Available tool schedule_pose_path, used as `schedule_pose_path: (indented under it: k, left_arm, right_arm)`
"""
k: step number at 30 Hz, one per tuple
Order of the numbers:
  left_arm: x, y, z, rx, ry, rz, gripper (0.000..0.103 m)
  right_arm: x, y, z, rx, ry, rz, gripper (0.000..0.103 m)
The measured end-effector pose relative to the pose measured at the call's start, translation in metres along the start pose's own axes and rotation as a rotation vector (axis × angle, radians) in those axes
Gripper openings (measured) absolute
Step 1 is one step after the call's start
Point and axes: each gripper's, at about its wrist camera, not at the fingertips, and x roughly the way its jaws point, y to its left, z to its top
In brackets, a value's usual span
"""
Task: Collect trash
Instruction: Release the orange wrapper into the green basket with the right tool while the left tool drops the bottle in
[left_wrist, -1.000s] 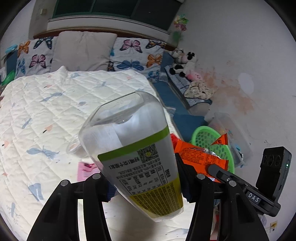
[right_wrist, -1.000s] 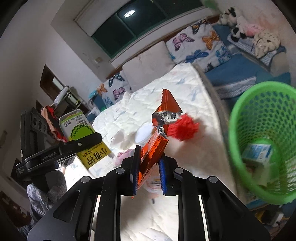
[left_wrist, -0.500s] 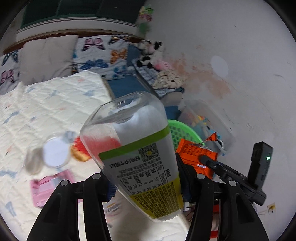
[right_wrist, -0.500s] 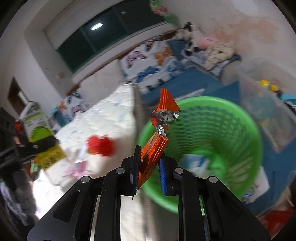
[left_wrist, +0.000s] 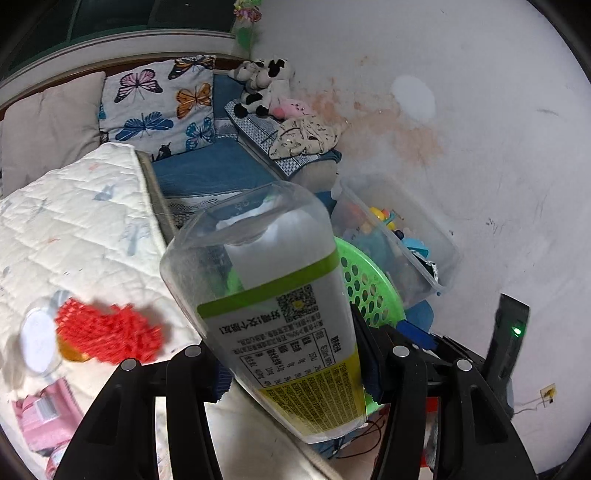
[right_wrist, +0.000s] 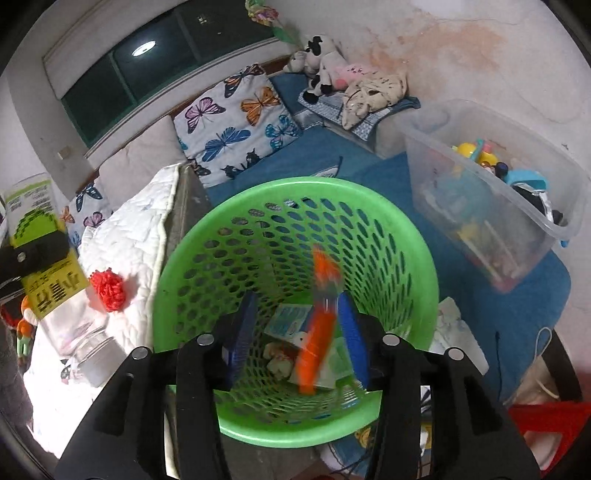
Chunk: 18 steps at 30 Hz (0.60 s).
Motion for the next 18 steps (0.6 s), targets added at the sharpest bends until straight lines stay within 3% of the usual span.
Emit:
schedule_pose_path:
  k: [7, 18]
  left_arm:
    - [0.044, -0.015, 0.000, 0.032, 0.055, 0.020, 0.053]
    - [0.093, -0.031, -0.007, 0.034, 0.126, 0.007, 0.056]
  right_arm:
    - [-0.018, -0.007, -0.004, 0.027, -0.028, 0.031, 0.058]
    - [-0.032, -0.016, -0.014, 0.063, -0.046, 0.053, 0.061]
